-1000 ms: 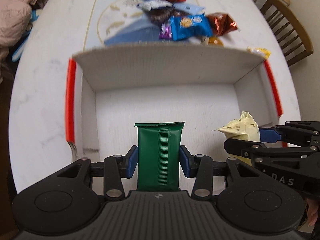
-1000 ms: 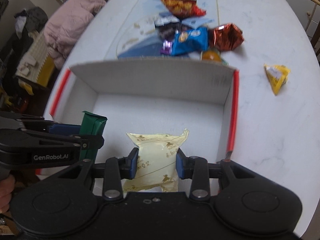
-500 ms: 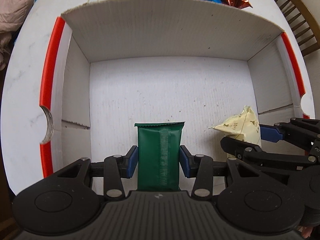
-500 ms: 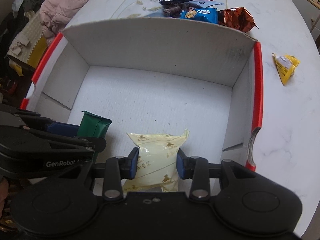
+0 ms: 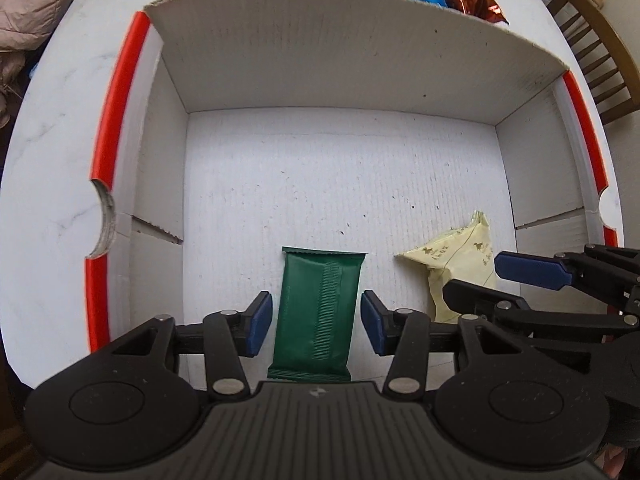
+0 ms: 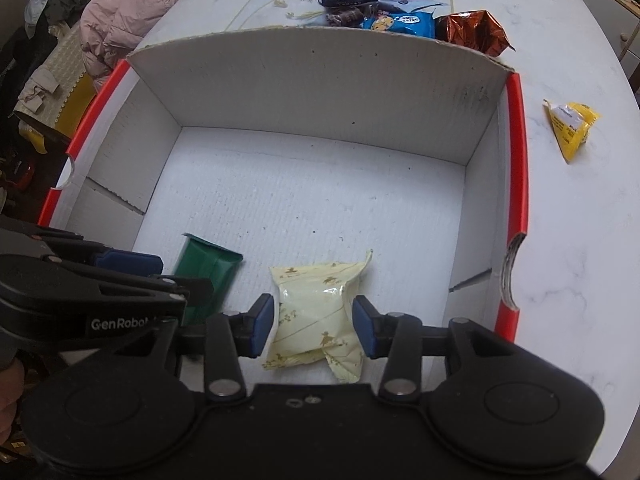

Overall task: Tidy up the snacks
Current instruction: 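Open both tools to release the snacks and lift out of the box, then reach the left tool to the orange round snack while the right tool reaches the yellow packet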

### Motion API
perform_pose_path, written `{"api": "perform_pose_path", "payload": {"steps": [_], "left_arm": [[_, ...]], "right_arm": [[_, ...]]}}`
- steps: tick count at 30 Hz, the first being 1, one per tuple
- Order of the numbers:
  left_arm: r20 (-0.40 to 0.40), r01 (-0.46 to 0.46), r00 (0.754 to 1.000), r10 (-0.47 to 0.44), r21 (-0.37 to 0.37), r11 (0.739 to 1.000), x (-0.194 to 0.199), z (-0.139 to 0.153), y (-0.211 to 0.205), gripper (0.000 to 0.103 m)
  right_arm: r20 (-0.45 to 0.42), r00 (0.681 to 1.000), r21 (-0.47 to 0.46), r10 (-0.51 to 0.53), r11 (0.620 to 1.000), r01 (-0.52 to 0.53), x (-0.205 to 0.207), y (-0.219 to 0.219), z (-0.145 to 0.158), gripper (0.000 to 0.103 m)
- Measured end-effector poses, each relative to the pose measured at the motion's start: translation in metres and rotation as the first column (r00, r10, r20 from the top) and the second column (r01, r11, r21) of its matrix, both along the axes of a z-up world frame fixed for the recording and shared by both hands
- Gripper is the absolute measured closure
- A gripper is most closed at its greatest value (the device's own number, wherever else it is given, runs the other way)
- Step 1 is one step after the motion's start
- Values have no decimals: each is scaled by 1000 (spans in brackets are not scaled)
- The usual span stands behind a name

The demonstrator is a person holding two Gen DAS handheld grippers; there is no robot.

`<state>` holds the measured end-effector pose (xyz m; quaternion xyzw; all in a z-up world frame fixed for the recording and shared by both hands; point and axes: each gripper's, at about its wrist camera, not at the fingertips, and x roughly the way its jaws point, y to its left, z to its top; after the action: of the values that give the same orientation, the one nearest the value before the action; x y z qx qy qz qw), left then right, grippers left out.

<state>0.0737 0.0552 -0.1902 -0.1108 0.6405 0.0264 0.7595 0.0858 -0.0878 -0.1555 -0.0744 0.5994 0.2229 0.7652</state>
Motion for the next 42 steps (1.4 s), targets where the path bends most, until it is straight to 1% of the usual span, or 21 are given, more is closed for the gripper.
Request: {"api": "perform_pose_path", "payload": {"steps": [6,10,13,14,18,19,20,23,24,30,31,32,34,35,36,39,42], "left_arm": [[68,14,998,-14,3,1000,-11,21,2,55],[121,28,992,-29,7,1000,-18,41,3,54],[167,41,985,-43,15,999,-19,57,1,54],[184,45,982,-47,18,999,-19,63,1,54],[251,64,966,-70,33,997,-18,87,-3,53],[268,70,960,-78,38,997,-17,92,-4,51],[286,75,955,-85,44,996,-16,98,-6,48],[333,91,937,-104,53,994,-12,114,-10,43],[345,96,932,-109,55,994,-10,119,-12,43],[405,118,905,-133,62,991,6,143,-25,42],[416,121,899,-138,67,990,9,147,-28,41],[425,121,894,-140,72,990,14,151,-30,36],[450,117,883,-134,66,991,22,159,-34,31],[460,117,878,-131,59,991,28,163,-36,30],[466,117,876,-128,53,992,34,166,-39,30],[461,117,880,-116,27,993,59,169,-47,28],[429,117,896,-111,12,993,88,168,-57,28]], "right_arm": [[25,1000,39,-13,999,12,-4,-3,16,56],[47,999,76,-28,997,24,-7,-8,33,54],[74,996,102,-45,994,38,-7,-11,48,48],[84,995,112,-51,993,41,-7,-13,53,46],[124,989,146,-74,988,55,-5,-21,74,45],[136,988,154,-79,986,57,-4,-23,79,44],[149,985,160,-83,985,59,-4,-25,84,43],[191,977,180,-98,982,63,-1,-33,98,32],[204,973,185,-103,981,65,1,-36,103,29],[261,954,211,-145,973,90,18,-55,125,21],[272,950,214,-150,972,93,21,-59,129,21],[282,947,216,-154,972,94,25,-63,133,20],[301,940,222,-160,971,95,34,-70,141,16],[311,936,223,-163,970,95,40,-74,145,10],[323,932,226,-166,970,94,46,-78,149,7],[337,927,227,-166,970,92,67,-93,156,4],[335,925,219,-181,969,110,92,-111,156,3]]}}
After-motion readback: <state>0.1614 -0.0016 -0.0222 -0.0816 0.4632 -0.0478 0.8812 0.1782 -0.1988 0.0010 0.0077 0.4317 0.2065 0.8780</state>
